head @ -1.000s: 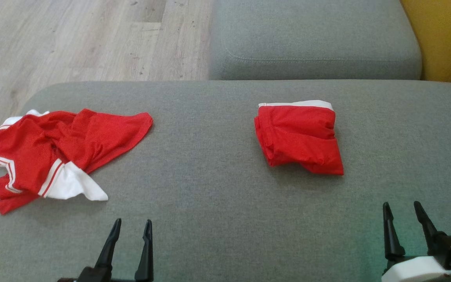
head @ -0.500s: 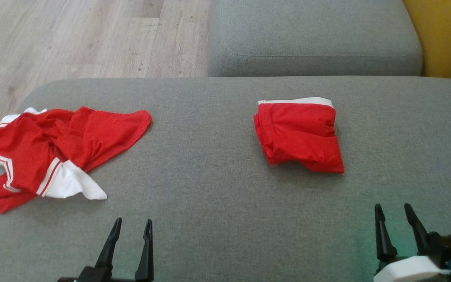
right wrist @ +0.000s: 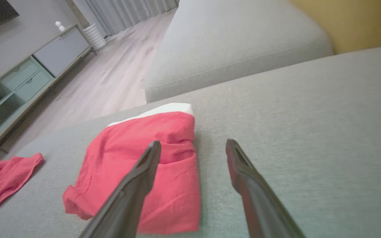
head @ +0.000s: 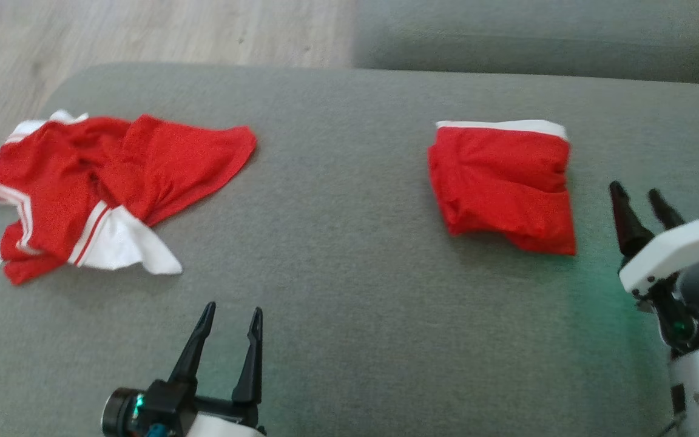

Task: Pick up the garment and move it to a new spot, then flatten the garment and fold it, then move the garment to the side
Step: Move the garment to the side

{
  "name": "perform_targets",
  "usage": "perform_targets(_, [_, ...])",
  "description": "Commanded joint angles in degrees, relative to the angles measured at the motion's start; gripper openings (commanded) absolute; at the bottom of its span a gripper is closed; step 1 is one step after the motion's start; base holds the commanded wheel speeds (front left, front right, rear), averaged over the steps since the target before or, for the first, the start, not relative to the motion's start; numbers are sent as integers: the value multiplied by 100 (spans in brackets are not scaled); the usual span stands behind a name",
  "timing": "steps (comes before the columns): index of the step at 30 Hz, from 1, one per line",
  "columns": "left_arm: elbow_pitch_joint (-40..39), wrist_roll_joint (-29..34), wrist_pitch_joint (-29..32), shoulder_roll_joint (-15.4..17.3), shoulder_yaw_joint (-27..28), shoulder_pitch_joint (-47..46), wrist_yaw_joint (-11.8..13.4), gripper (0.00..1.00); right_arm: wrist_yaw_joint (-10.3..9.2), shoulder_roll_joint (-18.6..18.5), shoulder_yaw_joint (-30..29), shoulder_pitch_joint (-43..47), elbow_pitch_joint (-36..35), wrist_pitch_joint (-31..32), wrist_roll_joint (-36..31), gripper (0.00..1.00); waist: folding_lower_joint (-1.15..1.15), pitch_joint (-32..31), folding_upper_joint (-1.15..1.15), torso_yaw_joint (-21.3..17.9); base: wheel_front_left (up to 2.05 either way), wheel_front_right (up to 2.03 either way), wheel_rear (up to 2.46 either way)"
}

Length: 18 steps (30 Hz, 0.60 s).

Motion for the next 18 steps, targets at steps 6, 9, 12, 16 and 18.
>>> perform_targets(6, [-121, -161, -47, -15, -92, -390, 66, 100, -4, -59, -138, -868, 955, 802, -120, 100, -2, 449, 0, 561, 0, 0, 0])
perform_targets(9, [-112, -185, -47, -15, -175, -428, 99, 100, -4, 29, -311, -1082, 1477, 853, -229, 100, -2, 515, 0, 675, 0, 0, 0])
perform_targets(12, [-113, -202, -47, -15, -218, -450, 131, 100, -4, 142, -407, -1235, 1863, 933, -164, 100, -2, 548, 0, 706, 0, 0, 0])
perform_targets(16, [-131, -218, -47, -15, -213, -473, 171, 100, -4, 215, -482, -1364, 2061, 950, 27, 0, -2, 581, 0, 622, 0, 0, 0])
perform_targets(18, [-149, -221, -47, -15, -207, -484, 179, 100, -4, 180, -461, -1444, 2110, 907, 52, 0, -2, 603, 0, 489, 0, 0, 0])
